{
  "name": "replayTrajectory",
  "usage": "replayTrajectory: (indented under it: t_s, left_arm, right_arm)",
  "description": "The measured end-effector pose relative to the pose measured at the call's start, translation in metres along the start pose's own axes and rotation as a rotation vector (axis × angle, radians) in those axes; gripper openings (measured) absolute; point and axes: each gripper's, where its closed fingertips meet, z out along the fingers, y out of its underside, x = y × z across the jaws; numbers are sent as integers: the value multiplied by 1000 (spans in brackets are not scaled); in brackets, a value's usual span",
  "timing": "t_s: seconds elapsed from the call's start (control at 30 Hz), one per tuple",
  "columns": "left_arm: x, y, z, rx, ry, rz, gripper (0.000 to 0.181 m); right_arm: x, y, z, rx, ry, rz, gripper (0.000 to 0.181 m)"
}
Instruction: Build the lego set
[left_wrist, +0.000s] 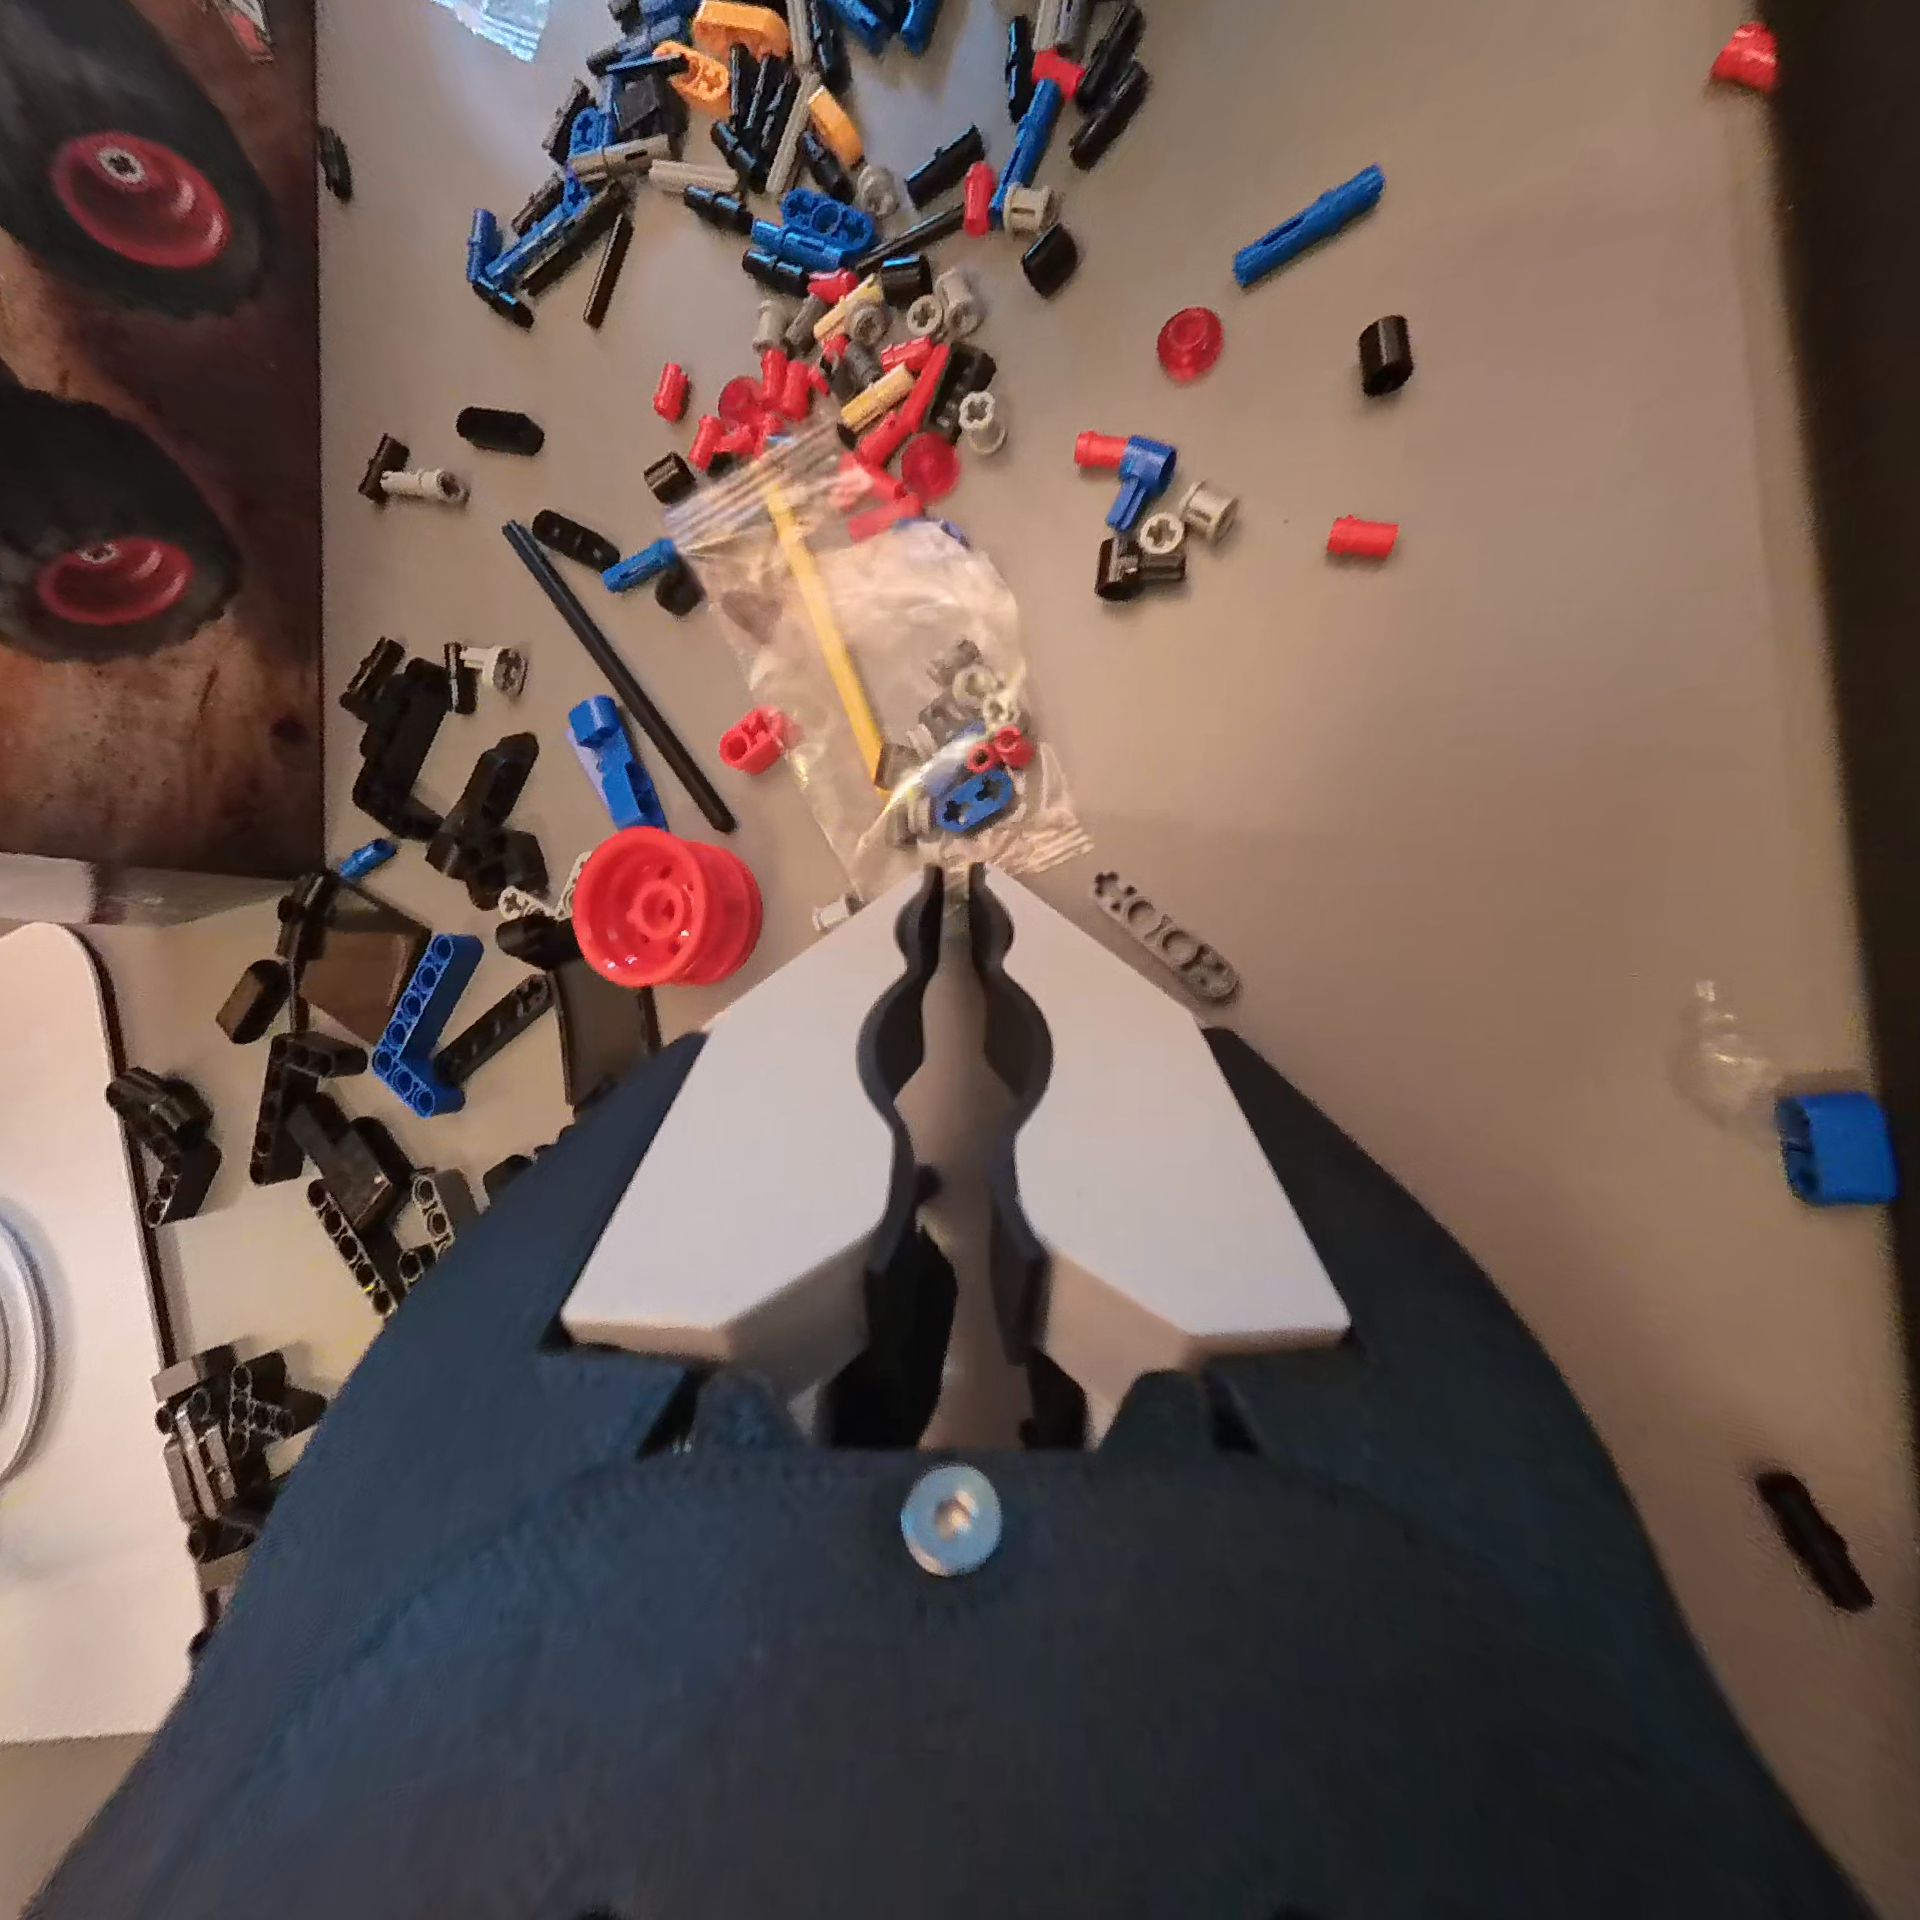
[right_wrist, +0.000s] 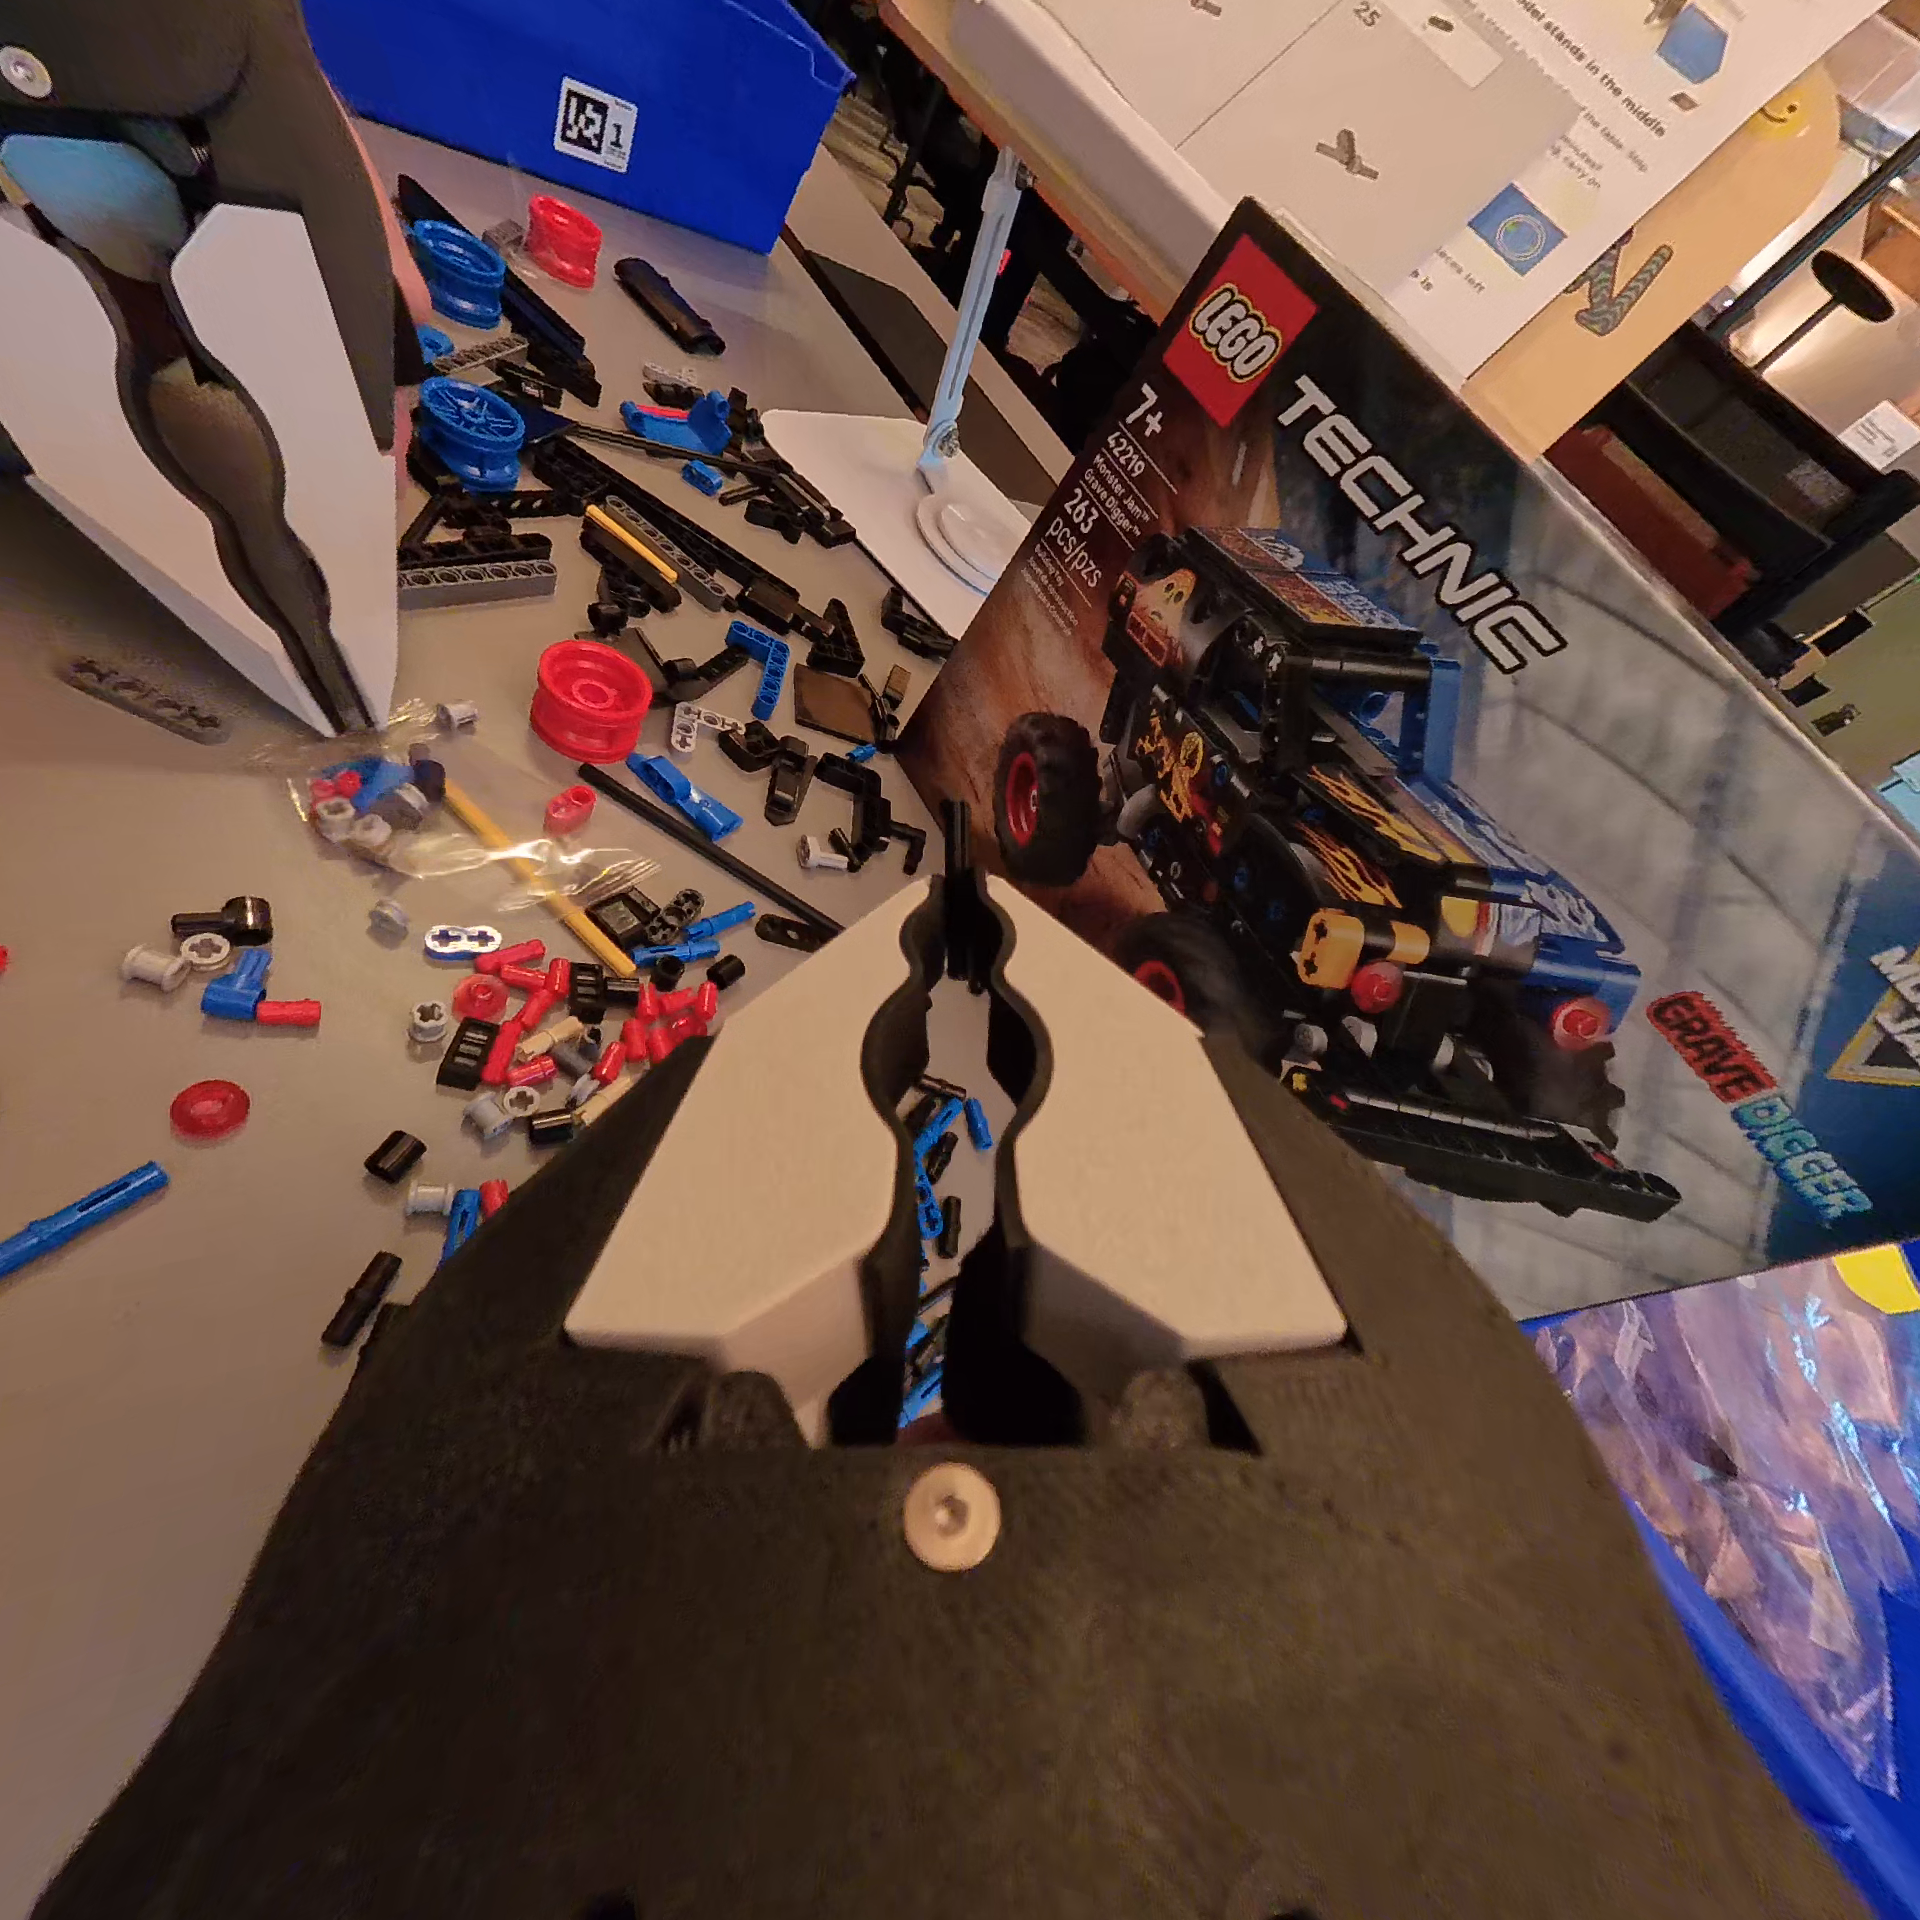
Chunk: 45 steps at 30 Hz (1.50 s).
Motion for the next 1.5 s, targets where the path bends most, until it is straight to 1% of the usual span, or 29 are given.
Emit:
replayTrajectory:
  t_s: [0.33,0.8,1.0,1.13,1.37,1.4,1.5]
  left_arm:
    - [-3,1,-4,17,-6,-16,11]
    - [-8,-6,-6,56,-27,-32,19]
    - [-4,-11,0,61,-10,-32,24]
    - [0,-12,6,48,6,-23,15]
    - [0,-3,3,15,26,-42,3]
    - [1,-2,2,10,29,-40,2]
    - [-1,-5,2,13,26,-35,9]
  right_arm:
    - [-3,2,0,-3,-18,2,3]
    - [-5,4,-1,-5,-34,5,3]
    - [4,7,-8,1,-6,17,2]
    - [10,12,-13,-3,9,30,3]
    - [19,12,-20,4,36,36,2]
    - [19,13,-21,2,39,36,2]
    - [24,16,-23,-10,57,36,2]
